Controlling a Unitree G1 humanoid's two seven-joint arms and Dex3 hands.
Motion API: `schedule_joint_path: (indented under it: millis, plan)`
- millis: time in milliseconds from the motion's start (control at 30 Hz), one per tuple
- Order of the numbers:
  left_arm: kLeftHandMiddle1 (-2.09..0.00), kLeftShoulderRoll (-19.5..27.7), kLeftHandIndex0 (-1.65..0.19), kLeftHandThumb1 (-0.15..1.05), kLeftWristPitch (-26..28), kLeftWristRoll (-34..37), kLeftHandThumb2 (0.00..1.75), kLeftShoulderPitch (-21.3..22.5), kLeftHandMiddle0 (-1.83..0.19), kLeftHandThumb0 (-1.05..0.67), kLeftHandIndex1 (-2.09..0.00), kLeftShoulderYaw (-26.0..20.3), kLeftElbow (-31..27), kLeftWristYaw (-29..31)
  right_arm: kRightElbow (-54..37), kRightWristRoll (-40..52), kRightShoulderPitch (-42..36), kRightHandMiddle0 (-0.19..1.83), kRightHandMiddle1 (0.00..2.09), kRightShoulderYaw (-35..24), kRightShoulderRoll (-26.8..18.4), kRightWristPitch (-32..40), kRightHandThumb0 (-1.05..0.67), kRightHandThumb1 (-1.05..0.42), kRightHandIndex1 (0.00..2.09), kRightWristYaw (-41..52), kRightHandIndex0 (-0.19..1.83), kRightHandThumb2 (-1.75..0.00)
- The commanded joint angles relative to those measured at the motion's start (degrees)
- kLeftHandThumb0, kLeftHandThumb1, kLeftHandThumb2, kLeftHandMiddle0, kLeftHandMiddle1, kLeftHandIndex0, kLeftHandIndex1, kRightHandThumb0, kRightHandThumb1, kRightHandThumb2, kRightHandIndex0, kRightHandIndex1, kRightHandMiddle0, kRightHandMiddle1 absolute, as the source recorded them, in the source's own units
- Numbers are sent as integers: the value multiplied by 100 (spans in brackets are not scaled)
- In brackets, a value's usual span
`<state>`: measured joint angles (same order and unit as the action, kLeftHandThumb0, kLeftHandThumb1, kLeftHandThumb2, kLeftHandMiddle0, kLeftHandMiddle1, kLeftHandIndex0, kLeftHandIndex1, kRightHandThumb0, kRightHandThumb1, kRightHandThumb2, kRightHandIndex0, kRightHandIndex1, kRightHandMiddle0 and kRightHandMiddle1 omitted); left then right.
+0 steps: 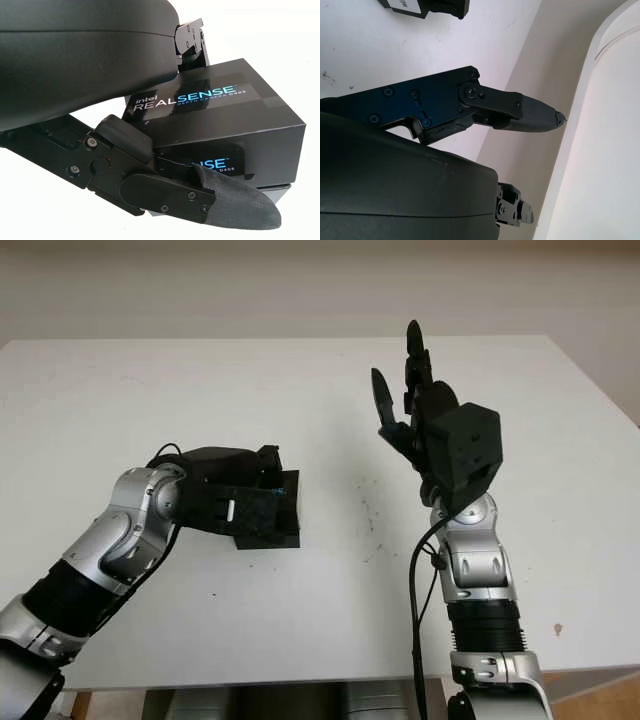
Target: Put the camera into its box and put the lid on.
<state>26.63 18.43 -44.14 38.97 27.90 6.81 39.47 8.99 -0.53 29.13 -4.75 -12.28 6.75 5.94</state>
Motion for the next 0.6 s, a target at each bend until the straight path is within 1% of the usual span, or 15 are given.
schedule_joint_path:
  millis: [0, 67, 100, 133, 167, 200, 233, 267, 300, 333, 367, 400, 567]
  plan:
    - [-209, -96, 9, 105, -33, 54, 38, -34, -18, -27, -207, 69, 45, 63, -81, 8, 99, -18, 5, 27, -4, 13, -70, -105, 5, -5, -17, -60]
    - [-209, -84, 9, 105, -101, 71, 37, -37, -4, -28, -200, 65, 27, 71, -114, 32, 103, -18, 5, 16, 25, 62, -71, -105, 5, -11, -18, -59]
    - [-209, -88, 7, 105, -105, 81, 37, -42, -4, -28, -199, 61, 6, 88, -117, 30, 105, -18, 5, 16, 31, 61, -71, -105, 5, -21, -18, -59]
    - [-209, -104, 0, 105, -25, 53, 37, -49, -15, -29, -204, 69, -45, 144, -115, 41, 108, -18, 5, 11, 40, 56, -71, -105, 5, -24, -18, -59]
    - [-193, -60, 11, 105, 53, -92, 39, -20, -8, -34, -178, 170, -134, 311, -102, 48, 109, -18, 5, 5, 45, 43, -70, -105, 5, -29, -18, -59]
    - [-155, -16, 15, 105, 150, -293, 42, 3, 5, -41, -125, 285, -236, 480, -96, 54, 111, -18, 5, 3, 46, 40, -70, -105, 5, -27, -17, -59]
    - [-123, 6, 17, 105, 249, -467, 43, 5, 12, -50, -92, 363, -356, 627, -92, 63, 111, -18, 5, 1, 44, 34, -70, -105, 5, -21, -17, -59]
    - [-84, 12, 17, 105, 318, -580, 44, -21, 12, -56, -61, 395, -482, 728, -99, 59, 112, -18, 5, 5, 40, 50, -70, -105, 5, -25, -17, -59]
    - [-41, 4, 17, 105, 380, -652, 47, -53, 13, -63, -31, 402, -605, 824, -95, 40, 110, -18, 5, 16, 29, 33, -70, -105, 5, -28, -17, -59]
    - [-24, -2, 18, 105, 413, -677, 49, -94, 16, -66, -19, 387, -718, 892, -81, 24, 113, -18, 5, 24, 27, 10, -70, -105, 5, -41, -17, -59]
    - [-10, -12, 19, 105, 449, -684, 53, -133, 18, -69, -8, 364, -819, 955, -73, 19, 115, -17, 6, 27, 32, -8, -70, -105, 6, -48, -17, -59]
    - [-5, -22, 19, 105, 483, -688, 54, -169, 18, -71, -4, 345, -906, 1003, -64, 18, 116, -17, 6, 29, 36, -24, -70, -105, 6, -52, -17, -59]
    - [0, -33, 19, 105, 631, -673, 58, -315, 19, -75, 0, 269, -1311, 1213, -43, 14, 122, -18, 5, 30, 29, -18, -70, -105, 6, -44, -17, -59]
